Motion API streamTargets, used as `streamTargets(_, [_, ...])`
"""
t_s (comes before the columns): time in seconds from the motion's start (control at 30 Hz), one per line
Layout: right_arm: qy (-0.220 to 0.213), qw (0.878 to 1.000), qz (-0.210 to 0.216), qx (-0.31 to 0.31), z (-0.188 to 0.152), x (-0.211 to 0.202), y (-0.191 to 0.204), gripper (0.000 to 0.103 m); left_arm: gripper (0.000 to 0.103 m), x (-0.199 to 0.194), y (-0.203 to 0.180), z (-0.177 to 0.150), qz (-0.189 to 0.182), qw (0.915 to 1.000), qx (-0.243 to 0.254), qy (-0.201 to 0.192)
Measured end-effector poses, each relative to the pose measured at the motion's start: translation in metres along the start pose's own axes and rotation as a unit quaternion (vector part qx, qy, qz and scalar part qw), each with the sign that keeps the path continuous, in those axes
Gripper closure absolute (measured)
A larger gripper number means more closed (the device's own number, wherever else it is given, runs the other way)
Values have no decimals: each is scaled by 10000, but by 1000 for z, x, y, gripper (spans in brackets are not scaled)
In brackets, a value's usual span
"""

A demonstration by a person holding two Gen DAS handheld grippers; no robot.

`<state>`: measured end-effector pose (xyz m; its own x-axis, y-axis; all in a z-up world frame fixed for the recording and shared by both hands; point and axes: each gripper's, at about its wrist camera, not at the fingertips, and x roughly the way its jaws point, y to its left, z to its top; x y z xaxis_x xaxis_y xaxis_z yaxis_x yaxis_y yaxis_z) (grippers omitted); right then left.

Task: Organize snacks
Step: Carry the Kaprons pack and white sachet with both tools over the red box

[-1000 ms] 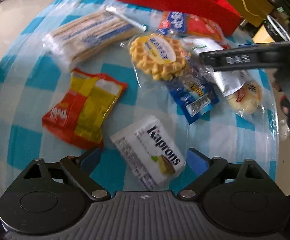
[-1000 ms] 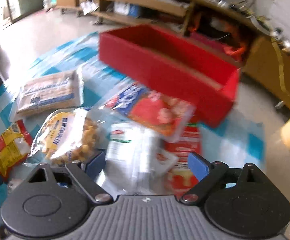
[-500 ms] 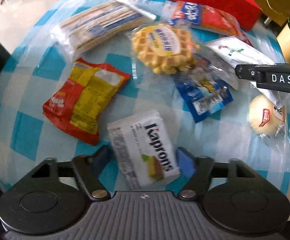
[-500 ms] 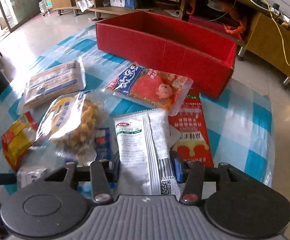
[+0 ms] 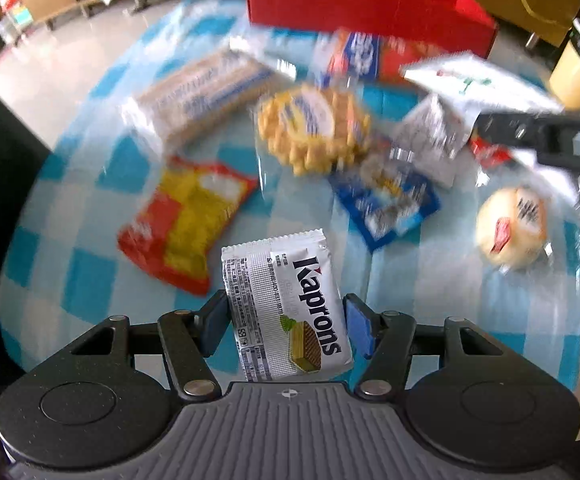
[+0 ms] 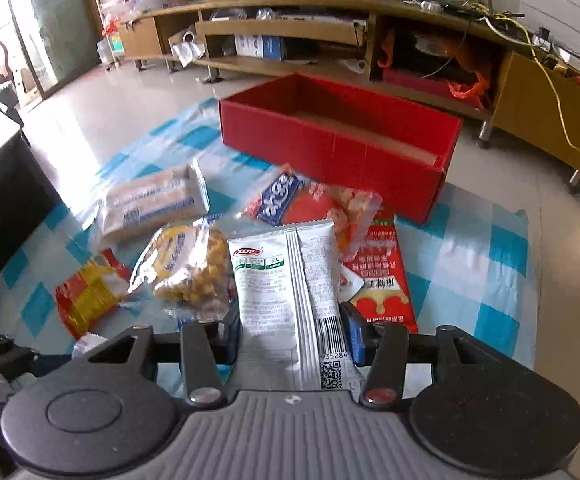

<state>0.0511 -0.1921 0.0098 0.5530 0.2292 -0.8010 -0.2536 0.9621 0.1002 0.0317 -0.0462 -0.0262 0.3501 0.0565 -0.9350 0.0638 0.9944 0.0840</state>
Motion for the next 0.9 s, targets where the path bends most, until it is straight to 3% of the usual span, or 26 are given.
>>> streamTargets(0.2, [32,9998,-47,195,6,1,-5,58,35,-11,3,38,-283,9985,58,-459])
streamTargets(0.57, [-180,9966,-96,793,45,13,-26,58,35,11,17,107,-760,9950,-254,-589])
streamTargets(0.9, [-510,9920,-253,1126,93,31,-52,58,35,9,16,181,-781,9913,-331,-1010])
